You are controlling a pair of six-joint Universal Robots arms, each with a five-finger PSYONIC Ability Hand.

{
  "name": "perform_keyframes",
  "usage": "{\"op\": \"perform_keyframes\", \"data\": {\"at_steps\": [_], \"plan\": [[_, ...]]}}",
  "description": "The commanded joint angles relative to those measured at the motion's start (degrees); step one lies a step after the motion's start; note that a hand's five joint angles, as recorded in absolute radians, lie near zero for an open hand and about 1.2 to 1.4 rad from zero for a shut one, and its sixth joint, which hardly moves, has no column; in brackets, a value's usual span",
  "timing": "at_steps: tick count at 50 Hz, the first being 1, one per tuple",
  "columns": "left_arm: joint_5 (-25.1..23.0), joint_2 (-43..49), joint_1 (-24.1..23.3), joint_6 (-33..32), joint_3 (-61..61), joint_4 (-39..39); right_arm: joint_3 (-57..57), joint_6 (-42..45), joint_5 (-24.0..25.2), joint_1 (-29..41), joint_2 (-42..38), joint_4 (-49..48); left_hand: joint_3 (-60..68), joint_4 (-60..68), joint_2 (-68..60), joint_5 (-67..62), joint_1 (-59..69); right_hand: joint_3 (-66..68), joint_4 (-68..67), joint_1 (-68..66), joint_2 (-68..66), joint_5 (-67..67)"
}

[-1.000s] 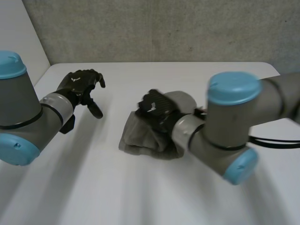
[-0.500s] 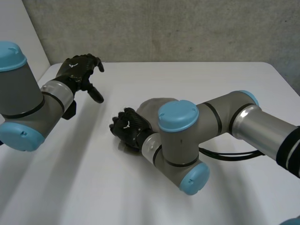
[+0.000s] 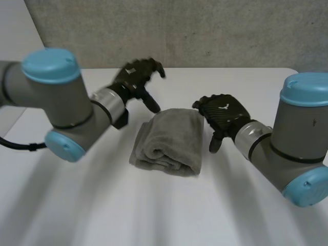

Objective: Fold the towel.

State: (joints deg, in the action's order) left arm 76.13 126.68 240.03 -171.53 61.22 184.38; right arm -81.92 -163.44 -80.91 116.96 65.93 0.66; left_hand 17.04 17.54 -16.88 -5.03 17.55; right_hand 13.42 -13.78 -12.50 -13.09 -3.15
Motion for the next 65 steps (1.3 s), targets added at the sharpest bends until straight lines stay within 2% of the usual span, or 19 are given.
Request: {"op": "perform_keyframes", "data": {"at_steps": [1,13,15,19,26,41,44,52,58,60,62,63,65], "plan": [[-0.72,3.22,-2.37,-0.91,3.28,-0.07,2.65,-8.65,0.31,-1.30,-4.15,-0.22,-2.12,-2.62,1.96,0.11,-2.62,-3.42,3.78,2.50,3.09,3.15],[-0.72,3.57,-0.61,-2.05,5.05,0.10,9.05,-20.41,-0.39,1.07,-13.54,-0.66,-1.95,-2.45,1.79,-0.06,-2.45,-3.42,3.78,2.50,3.09,3.15],[-0.72,3.49,1.75,-3.63,6.36,0.02,10.19,-21.64,-0.48,1.94,-14.86,-0.93,-1.78,-2.28,1.62,-0.23,-2.29,-3.42,3.78,2.50,3.09,3.15],[-0.72,3.49,3.60,-6.43,8.29,0.02,13.88,-23.85,-0.92,3.71,-19.25,-1.54,-1.78,-2.28,1.62,-0.23,-2.29,-3.42,3.78,2.50,3.09,3.15],[-0.81,3.92,4.48,-10.40,12.77,0.37,20.12,-24.29,-3.46,6.17,-25.23,-1.11,-1.78,-2.28,1.62,-0.23,-2.29,-3.42,3.78,2.50,3.09,3.15],[-0.37,4.19,6.86,-10.84,14.02,1.77,26.99,-23.33,-4.35,9.16,-30.69,1.88,-1.78,-2.28,1.62,-0.23,-2.29,-3.42,3.78,2.50,3.09,3.15],[-0.37,3.13,7.03,-10.75,13.84,1.51,26.55,-23.15,-4.00,9.16,-28.49,2.76,-1.78,-2.28,1.62,-0.23,-2.29,-3.42,3.78,2.50,3.09,3.15],[-0.28,-5.48,6.68,-9.96,13.22,1.16,22.34,-22.54,-3.82,7.76,-15.07,3.11,-2.11,-2.62,1.96,0.11,-2.62,-3.42,3.78,2.50,3.09,3.15],[0.77,-13.81,6.24,-9.44,11.74,-1.56,19.35,-16.93,-6.18,4.60,-5.49,4.61,-2.45,-2.95,2.29,0.44,-2.96,-3.42,3.78,2.50,3.09,3.15],[2.27,-15.24,6.24,-8.82,11.03,-2.62,18.64,-15.33,-8.13,3.80,-3.53,4.70,-2.45,-2.95,2.29,0.44,-2.96,-3.42,3.78,2.50,3.09,3.15],[7.60,-17.60,6.24,-7.25,9.19,-5.24,17.24,-12.27,-13.72,2.05,-0.03,4.44,-2.45,-2.95,2.29,0.44,-2.96,-3.42,3.78,2.50,3.09,3.15],[7.63,-17.61,6.24,-7.24,9.18,-5.26,17.24,-12.25,-13.75,2.04,-0.02,4.43,-2.45,-2.95,2.29,0.44,-2.96,-3.42,3.78,2.50,3.09,3.15],[13.58,-18.66,6.24,-6.28,6.99,-7.71,16.36,-9.54,-18.65,0.82,2.08,4.26,-3.12,-3.62,2.96,1.11,-3.63,-3.42,3.78,2.50,3.09,3.15]]}}
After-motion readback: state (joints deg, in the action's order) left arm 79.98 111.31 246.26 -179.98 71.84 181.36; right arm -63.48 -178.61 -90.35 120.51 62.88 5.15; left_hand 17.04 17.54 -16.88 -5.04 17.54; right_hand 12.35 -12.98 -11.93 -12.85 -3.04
